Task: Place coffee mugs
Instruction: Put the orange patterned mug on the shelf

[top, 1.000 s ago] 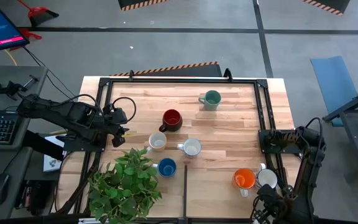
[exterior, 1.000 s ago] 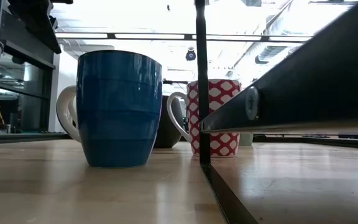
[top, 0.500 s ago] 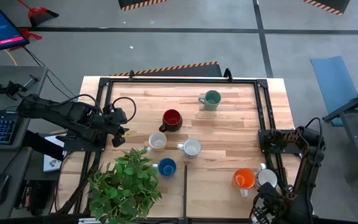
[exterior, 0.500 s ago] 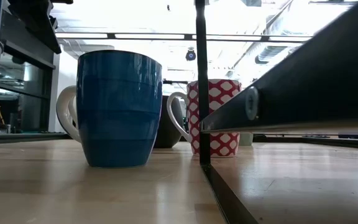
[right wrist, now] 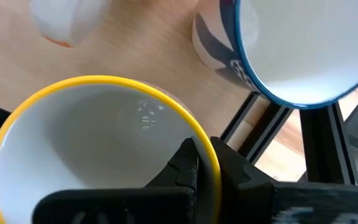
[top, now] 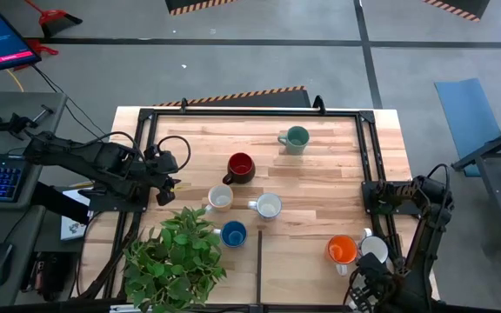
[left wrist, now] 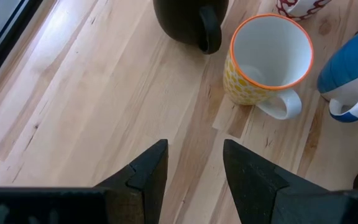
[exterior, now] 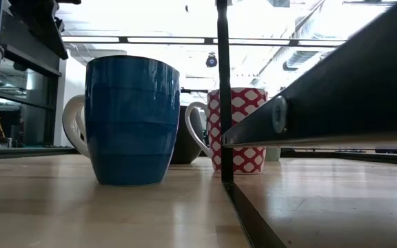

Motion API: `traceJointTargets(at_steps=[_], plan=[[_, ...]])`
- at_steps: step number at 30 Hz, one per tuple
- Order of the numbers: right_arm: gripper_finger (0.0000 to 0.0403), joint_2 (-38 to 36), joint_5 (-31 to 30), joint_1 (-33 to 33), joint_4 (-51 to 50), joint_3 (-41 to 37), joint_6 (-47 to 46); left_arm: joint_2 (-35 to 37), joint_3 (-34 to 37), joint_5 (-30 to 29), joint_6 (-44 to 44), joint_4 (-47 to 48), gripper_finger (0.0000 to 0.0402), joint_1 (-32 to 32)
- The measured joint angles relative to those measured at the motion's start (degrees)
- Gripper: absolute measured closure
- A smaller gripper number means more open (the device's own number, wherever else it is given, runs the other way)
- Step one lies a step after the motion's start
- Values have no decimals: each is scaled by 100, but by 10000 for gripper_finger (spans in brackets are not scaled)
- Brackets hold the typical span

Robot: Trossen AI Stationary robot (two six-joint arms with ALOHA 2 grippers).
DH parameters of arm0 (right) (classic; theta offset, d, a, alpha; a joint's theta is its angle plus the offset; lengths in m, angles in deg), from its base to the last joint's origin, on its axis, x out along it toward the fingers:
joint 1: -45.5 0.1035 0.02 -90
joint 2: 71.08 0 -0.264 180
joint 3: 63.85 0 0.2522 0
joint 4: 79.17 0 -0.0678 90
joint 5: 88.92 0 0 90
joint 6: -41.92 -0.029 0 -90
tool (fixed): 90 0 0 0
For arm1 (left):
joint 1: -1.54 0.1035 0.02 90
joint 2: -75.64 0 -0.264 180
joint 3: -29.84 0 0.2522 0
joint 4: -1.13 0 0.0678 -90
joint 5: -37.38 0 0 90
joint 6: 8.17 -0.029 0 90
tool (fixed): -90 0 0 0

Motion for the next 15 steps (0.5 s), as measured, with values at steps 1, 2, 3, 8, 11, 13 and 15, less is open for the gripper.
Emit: traceJointTargets(at_steps=[1,2,3,8,11,13,15], plan=[[403,0,27,4,-1,0,-31,0,0,-1,-51,0,257,1],[403,0,59,5,7,0,-62,0,0,0,-82,0,257,-1],[403,0,77,5,21,0,-79,0,0,-1,-115,1,257,-2],[395,0,59,5,147,0,-67,0,0,-1,-222,0,257,-1],[388,0,44,-9,191,0,-131,-1,0,0,-222,0,257,0],[386,0,39,-21,207,0,-232,-1,0,-1,-222,0,257,0],[384,0,20,-31,204,0,-286,0,0,0,-222,1,257,-1]])
